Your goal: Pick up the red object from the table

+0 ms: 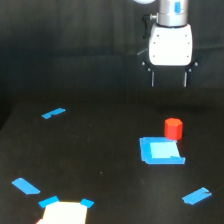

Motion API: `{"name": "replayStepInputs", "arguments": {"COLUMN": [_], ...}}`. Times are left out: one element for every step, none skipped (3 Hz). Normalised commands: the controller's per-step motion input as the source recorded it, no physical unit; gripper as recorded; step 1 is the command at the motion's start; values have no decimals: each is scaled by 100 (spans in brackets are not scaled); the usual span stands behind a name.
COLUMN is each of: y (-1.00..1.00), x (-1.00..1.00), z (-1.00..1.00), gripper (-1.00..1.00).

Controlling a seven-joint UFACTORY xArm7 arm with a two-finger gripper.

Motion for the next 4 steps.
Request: {"name": "replayStepInputs", "arguments": {"y": [44, 89, 69, -100], "x": [18, 10, -9, 24], "z": [98, 100, 100, 100], "gripper": [100, 75, 81, -100]}}
